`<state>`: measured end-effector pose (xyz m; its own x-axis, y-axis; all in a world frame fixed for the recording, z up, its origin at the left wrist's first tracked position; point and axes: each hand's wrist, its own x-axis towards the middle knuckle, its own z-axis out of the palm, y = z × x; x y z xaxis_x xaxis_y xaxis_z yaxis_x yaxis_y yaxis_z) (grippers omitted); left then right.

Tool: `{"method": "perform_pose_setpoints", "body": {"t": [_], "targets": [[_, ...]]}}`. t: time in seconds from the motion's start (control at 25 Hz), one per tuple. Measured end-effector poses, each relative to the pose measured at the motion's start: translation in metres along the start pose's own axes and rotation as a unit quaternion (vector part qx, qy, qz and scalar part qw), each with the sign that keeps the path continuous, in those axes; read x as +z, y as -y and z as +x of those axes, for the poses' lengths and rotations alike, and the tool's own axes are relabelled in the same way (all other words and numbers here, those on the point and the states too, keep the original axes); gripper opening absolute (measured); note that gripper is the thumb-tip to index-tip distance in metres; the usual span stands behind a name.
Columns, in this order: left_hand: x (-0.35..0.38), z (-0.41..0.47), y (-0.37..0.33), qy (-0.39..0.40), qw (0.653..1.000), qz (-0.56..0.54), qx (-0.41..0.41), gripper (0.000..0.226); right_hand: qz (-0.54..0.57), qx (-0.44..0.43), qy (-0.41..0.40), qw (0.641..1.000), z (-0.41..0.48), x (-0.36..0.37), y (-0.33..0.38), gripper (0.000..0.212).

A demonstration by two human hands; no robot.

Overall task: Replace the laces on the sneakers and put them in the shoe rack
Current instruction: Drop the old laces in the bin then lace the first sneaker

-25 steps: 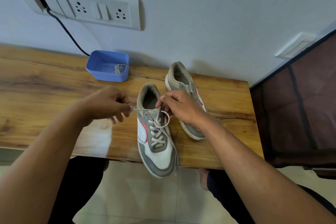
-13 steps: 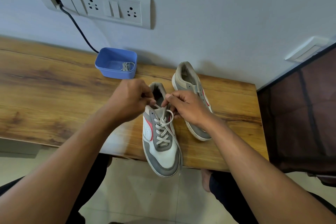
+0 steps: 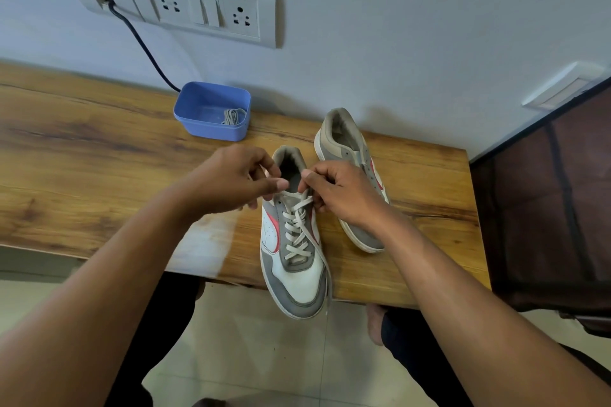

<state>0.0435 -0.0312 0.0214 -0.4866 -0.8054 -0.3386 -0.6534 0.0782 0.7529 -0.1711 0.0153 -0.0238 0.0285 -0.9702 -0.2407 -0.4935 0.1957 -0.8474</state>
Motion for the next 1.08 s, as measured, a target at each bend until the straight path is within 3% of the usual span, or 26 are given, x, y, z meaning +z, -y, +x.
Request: {"method": "perform_pose_setpoints", "body": {"t": [0.12,0.28,0.4,0.48,0.64,0.76,0.8,0.96,1.08], "targets": [[0.006,0.003,-0.002,-0.015,0.998,0.053,0.024,0.008,0.006,0.001,0.000,1.000,0.002,0.000,-0.002,0.031],[-0.014,0.003,0.003,-0.127,0.990,0.055,0.007,0.007,0.005,0.001,0.003,1.000,0.003,0.002,-0.003,0.031],[-0.010,-0.001,0.003,-0.030,0.997,0.069,0.019,0.011,-0.004,-0.006,0.004,1.000,0.001,0.002,-0.003,0.028],[-0.005,-0.001,0.003,-0.015,0.994,0.111,0.021,0.014,-0.011,-0.014,0.005,1.000,0.000,0.001,-0.002,0.020],[-0.025,0.001,0.010,-0.141,0.979,0.147,-0.006,0.011,-0.026,-0.014,0.004,1.000,-0.003,0.000,0.000,0.010],[-0.013,-0.003,0.006,-0.013,0.992,0.123,0.002,0.015,-0.016,-0.006,0.001,1.000,-0.003,-0.001,0.001,0.011],[-0.014,-0.003,0.007,-0.009,0.992,0.129,-0.006,0.017,-0.016,-0.005,0.002,1.000,-0.002,-0.001,0.000,0.011],[-0.032,0.000,0.019,-0.133,0.974,0.181,-0.036,0.025,-0.032,-0.007,0.014,0.999,-0.002,-0.001,0.000,0.019],[-0.014,-0.006,0.009,-0.033,0.991,0.131,0.006,0.017,-0.067,-0.019,0.009,0.998,-0.005,-0.002,0.002,0.024]]}}
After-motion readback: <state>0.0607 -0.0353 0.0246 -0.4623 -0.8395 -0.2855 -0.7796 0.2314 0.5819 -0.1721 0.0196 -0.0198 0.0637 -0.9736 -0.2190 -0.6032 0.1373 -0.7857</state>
